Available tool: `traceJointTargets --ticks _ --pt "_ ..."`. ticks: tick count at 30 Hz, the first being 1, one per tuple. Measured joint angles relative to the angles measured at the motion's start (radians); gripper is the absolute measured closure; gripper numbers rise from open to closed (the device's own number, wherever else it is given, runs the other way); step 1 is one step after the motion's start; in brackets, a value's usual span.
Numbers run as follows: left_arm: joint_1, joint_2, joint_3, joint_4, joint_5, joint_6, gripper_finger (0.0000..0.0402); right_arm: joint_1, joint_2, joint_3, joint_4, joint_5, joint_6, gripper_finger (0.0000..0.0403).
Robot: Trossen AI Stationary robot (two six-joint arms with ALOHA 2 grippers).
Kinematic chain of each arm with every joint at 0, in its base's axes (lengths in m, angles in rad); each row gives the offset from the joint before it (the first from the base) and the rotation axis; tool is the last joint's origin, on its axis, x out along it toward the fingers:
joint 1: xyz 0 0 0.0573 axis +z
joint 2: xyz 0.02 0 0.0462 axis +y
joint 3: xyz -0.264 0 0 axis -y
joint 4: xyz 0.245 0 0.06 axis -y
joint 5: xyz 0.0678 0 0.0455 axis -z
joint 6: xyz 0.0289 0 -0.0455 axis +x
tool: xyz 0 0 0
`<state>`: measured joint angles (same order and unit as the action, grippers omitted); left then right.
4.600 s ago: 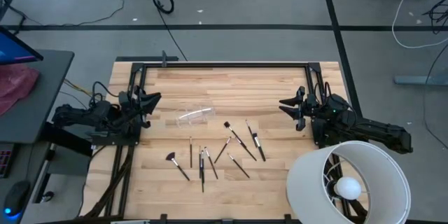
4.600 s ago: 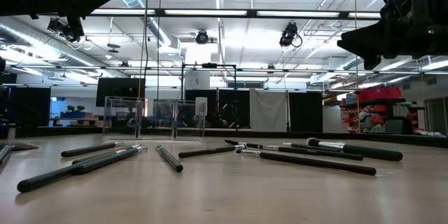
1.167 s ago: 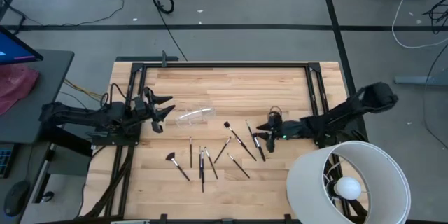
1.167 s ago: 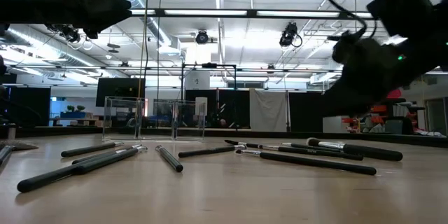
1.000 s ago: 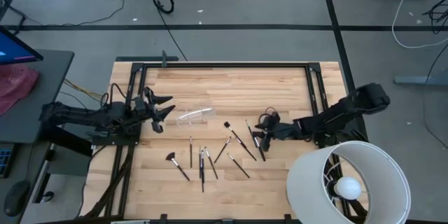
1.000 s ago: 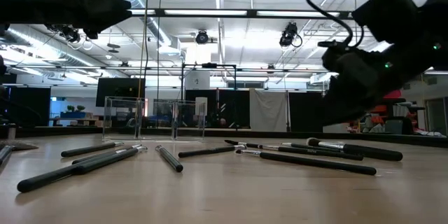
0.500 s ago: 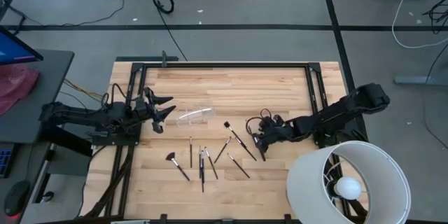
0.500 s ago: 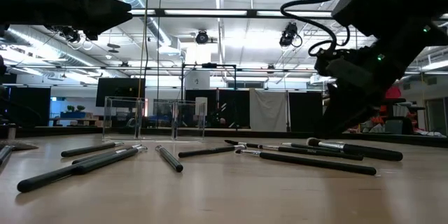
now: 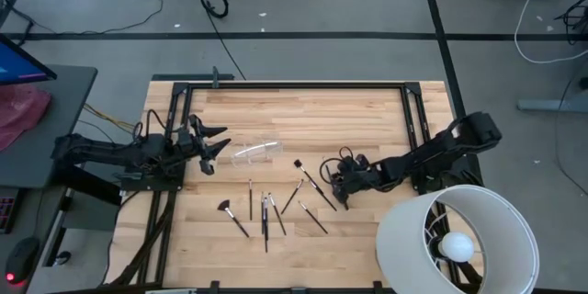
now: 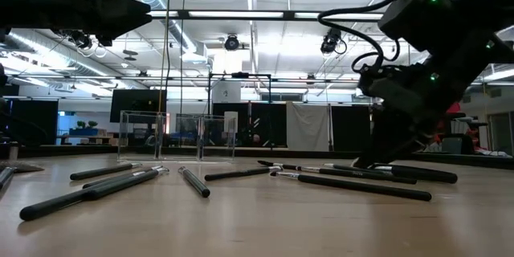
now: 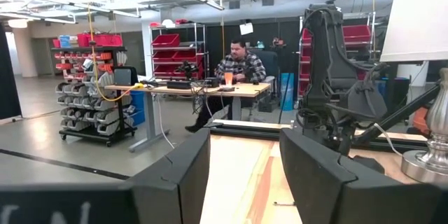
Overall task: Put items in baskets/containers
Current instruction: Put the blush brush into the right section of the transparent organizer
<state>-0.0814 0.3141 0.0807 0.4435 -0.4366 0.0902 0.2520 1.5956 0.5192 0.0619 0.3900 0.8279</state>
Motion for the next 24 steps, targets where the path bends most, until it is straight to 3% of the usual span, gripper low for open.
traceJointTargets --ticks 4,12,18,24 --pt "0.000 0.000 0.000 0.000 0.000 0.000 0.0225 -0.002 0.013 -0.001 0.016 0.004 0.000 0.0272" --pt "0.000 0.000 0.000 0.000 0.000 0.001 0.0225 -0.003 0.014 -0.002 0.028 0.005 -0.048 0.0383" --pt "0.000 0.000 0.000 0.000 0.000 0.001 0.0225 -0.010 0.024 -0.009 0.216 0.000 -0.193 0.0377" --pt "0.000 0.000 0.000 0.001 0.000 0.001 0.0225 -0.068 0.013 -0.006 0.590 0.154 -0.509 0.0377"
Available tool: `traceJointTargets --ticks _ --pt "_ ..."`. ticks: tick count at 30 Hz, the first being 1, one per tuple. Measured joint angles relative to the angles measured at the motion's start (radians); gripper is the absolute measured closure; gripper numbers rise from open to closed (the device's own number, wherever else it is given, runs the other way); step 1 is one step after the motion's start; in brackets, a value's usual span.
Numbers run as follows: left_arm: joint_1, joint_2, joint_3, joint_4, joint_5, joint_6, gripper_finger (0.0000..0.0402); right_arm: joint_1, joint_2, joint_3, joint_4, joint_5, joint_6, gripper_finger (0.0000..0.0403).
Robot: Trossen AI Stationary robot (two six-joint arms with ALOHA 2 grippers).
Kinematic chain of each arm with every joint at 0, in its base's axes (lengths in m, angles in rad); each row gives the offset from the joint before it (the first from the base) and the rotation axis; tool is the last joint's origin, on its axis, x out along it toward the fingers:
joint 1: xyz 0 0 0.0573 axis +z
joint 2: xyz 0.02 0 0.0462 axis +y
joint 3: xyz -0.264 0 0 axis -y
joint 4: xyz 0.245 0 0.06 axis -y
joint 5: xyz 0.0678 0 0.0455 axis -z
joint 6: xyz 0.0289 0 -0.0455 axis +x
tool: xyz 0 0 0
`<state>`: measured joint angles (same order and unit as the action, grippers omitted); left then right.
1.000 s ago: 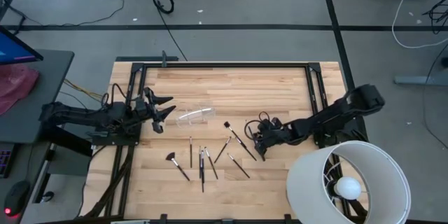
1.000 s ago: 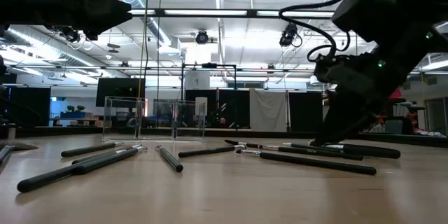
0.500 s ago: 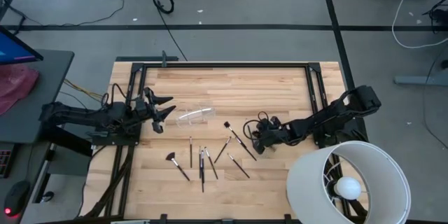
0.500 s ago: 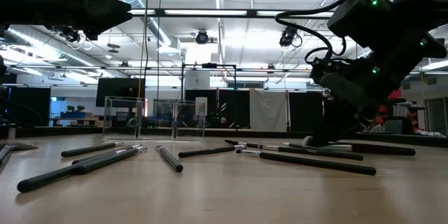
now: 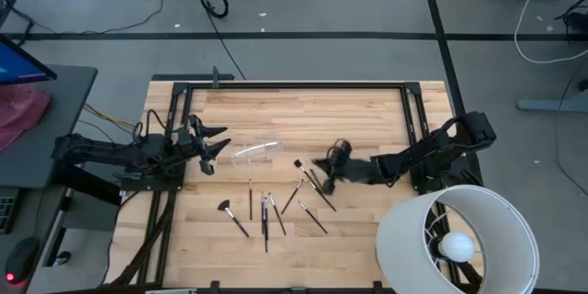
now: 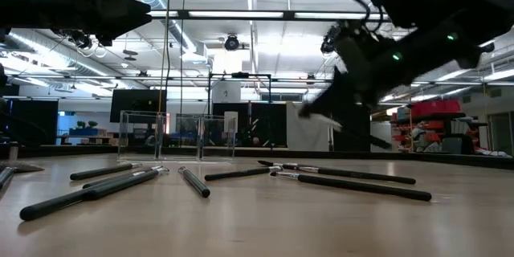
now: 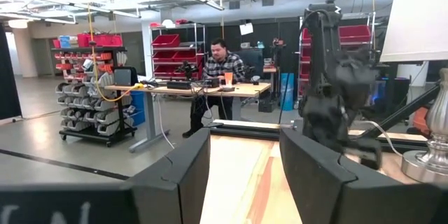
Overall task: Put items in baskets/containers
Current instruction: Put the blush brush into the right section of the transparent organizer
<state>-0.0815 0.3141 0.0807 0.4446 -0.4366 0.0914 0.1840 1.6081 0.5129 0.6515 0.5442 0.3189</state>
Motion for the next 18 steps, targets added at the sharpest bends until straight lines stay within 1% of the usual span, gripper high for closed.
traceJointTargets --ticks 1,3,6,8,11,15,18 --pt "0.000 0.000 0.000 0.001 0.000 0.001 0.0225 -0.014 0.000 0.000 0.092 0.027 -0.080 0.0378" --pt "0.000 0.000 0.000 0.007 0.000 0.008 0.0225 -0.049 0.001 0.000 0.309 0.036 -0.233 0.0379" --pt "0.000 0.000 0.000 0.018 0.000 0.011 0.0225 -0.109 0.023 0.008 0.620 -0.036 -0.399 0.0377" --pt "0.000 0.000 0.000 0.029 0.000 0.011 0.0225 -0.151 0.042 0.034 0.748 -0.112 -0.451 0.0375" --pt "0.000 0.000 0.000 0.040 0.000 0.011 0.0225 -0.205 0.104 0.106 0.806 -0.234 -0.454 0.0375" --pt "0.000 0.000 0.000 0.046 0.000 0.032 0.0225 -0.244 0.262 0.271 0.806 -0.389 -0.481 0.0380" --pt "0.000 0.000 0.000 0.046 0.000 0.032 0.0225 -0.258 0.389 0.407 0.807 -0.436 -0.520 0.0380"
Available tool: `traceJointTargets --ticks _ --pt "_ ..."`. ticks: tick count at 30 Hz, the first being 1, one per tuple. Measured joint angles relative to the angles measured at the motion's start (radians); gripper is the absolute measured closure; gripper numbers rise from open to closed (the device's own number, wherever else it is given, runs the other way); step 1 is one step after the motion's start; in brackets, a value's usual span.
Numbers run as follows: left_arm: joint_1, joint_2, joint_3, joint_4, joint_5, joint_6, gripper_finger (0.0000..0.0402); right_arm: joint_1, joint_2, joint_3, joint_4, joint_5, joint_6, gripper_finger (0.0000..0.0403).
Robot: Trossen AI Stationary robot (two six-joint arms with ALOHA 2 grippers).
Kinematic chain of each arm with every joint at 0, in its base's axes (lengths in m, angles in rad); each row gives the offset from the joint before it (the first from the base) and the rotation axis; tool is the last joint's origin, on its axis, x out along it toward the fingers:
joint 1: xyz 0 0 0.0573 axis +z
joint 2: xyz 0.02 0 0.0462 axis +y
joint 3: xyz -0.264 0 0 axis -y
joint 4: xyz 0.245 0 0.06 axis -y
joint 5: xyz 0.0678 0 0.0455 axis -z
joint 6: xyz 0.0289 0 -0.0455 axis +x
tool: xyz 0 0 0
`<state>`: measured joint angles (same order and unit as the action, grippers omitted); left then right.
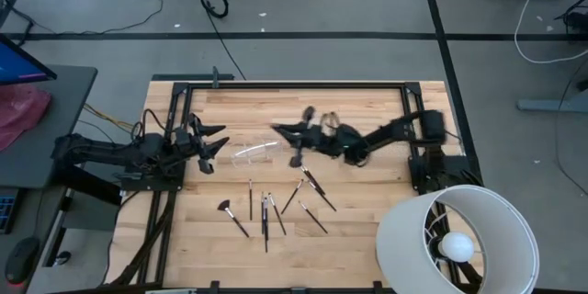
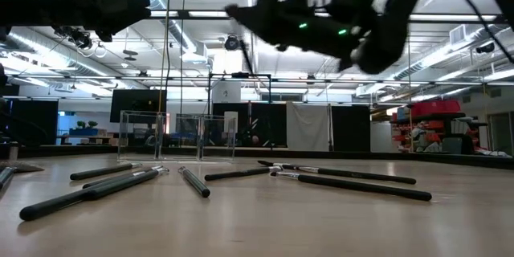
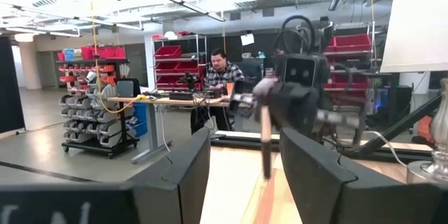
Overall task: Put items in baskets/containers
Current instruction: Put the blush brush into the right section of the transparent organizer
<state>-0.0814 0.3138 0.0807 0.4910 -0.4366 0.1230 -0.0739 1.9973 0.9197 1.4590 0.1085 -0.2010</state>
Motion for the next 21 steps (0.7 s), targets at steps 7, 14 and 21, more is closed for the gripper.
traceJointTargets --ticks 7,14,21 --pt "0.000 0.000 0.000 -0.001 0.000 0.000 0.0225 -0.043 0.237 0.230 0.006 -0.005 -0.017 0.0380" --pt "0.000 0.000 0.000 -0.012 0.000 -0.006 0.0225 -0.067 0.328 0.274 -0.005 -0.005 0.076 0.0379" --pt "0.000 0.000 0.000 -0.014 0.000 -0.007 0.0225 -0.057 0.330 0.255 -0.124 -0.002 0.115 0.0379"
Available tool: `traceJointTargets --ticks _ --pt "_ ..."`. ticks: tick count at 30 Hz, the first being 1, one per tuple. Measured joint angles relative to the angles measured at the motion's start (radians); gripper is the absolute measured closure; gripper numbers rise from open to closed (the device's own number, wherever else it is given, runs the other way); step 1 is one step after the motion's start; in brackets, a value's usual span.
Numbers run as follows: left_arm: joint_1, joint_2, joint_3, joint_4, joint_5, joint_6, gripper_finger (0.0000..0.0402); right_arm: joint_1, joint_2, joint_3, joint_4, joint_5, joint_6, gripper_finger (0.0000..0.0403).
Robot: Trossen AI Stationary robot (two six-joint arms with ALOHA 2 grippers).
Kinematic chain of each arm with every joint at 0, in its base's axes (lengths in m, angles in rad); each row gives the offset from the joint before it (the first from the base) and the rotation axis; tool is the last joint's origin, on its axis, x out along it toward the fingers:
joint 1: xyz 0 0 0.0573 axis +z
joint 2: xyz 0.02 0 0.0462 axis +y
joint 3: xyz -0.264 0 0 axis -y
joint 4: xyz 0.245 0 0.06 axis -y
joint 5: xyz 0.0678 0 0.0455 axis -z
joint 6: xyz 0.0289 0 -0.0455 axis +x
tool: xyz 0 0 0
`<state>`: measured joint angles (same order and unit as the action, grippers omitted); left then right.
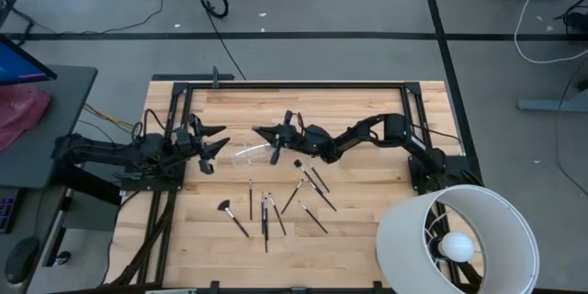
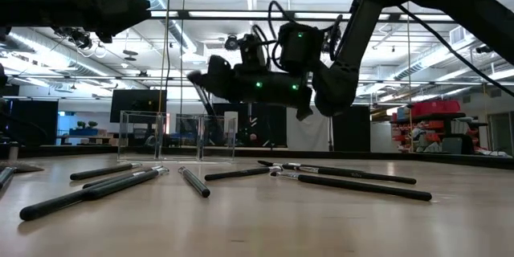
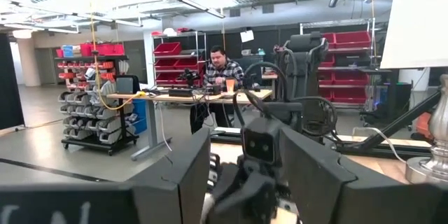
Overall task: Put items in baskets/containers
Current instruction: Put the blush brush into the right section of the transparent organizer, then put the liner brush into the left section of the transparent organizer
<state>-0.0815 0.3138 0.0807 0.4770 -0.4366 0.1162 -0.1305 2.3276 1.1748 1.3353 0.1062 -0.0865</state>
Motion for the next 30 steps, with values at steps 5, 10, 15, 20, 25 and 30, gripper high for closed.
traceJointTargets --ticks 5,10,15,20,25,30 --pt "0.000 0.000 0.000 -0.004 0.000 0.000 0.0225 0.008 0.000 -0.002 -0.074 0.002 0.002 0.0374" --pt "0.000 0.000 0.000 -0.003 0.000 0.000 0.0225 0.008 0.000 -0.002 -0.083 0.028 0.025 0.0345" --pt "0.000 0.000 0.000 -0.003 0.000 -0.001 0.0225 0.007 0.000 -0.002 -0.082 0.049 0.027 0.0305" --pt "0.000 0.000 0.000 -0.003 0.000 -0.002 0.0225 0.016 -0.010 -0.002 -0.083 0.050 -0.030 0.0270" --pt "0.000 0.000 0.000 -0.003 0.000 -0.013 0.0225 0.057 -0.108 -0.002 -0.164 0.115 -0.163 0.0248" --pt "0.000 0.000 0.000 -0.003 0.000 -0.027 0.0225 0.123 -0.289 -0.002 -0.537 0.313 -0.231 0.0244"
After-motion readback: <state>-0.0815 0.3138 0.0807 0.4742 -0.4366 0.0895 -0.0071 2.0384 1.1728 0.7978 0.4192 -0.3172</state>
